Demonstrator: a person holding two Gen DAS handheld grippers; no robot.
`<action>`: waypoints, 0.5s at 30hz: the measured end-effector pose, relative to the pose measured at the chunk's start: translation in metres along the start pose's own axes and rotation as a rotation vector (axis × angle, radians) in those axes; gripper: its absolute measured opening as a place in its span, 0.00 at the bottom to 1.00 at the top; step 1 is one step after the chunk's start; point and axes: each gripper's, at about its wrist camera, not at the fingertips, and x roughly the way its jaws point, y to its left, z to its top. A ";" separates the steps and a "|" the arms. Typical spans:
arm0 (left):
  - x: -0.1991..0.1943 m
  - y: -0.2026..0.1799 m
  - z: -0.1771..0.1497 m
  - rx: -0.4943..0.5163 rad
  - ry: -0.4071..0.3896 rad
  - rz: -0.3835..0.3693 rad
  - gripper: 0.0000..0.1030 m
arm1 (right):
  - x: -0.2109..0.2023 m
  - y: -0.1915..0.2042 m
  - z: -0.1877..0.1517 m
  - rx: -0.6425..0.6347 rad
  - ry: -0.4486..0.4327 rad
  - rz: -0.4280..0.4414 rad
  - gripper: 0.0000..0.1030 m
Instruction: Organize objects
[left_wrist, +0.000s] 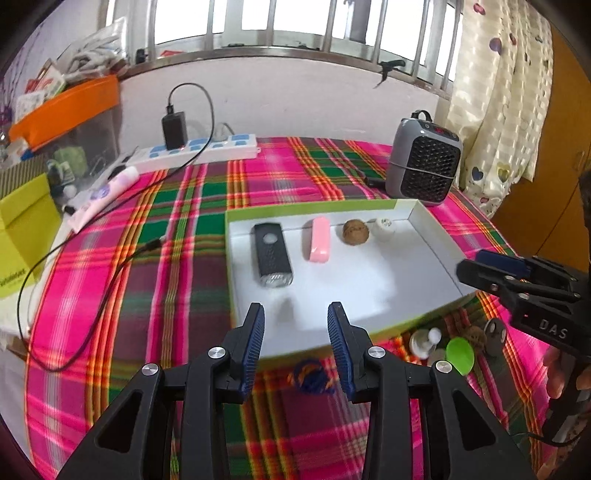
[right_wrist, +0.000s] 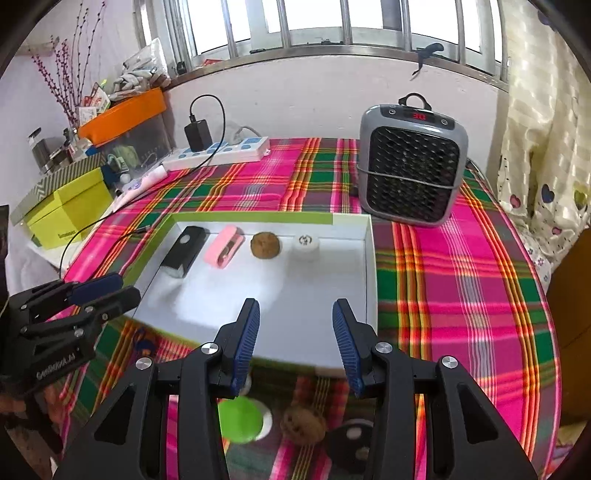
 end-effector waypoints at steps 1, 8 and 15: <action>-0.002 0.002 -0.003 -0.004 -0.002 -0.004 0.33 | -0.002 0.000 -0.003 0.002 -0.001 -0.004 0.41; -0.006 0.010 -0.022 -0.023 0.002 -0.016 0.39 | -0.018 0.001 -0.022 -0.010 -0.023 -0.009 0.41; -0.004 0.004 -0.032 -0.020 0.026 -0.056 0.40 | -0.029 -0.003 -0.039 -0.009 -0.036 -0.021 0.41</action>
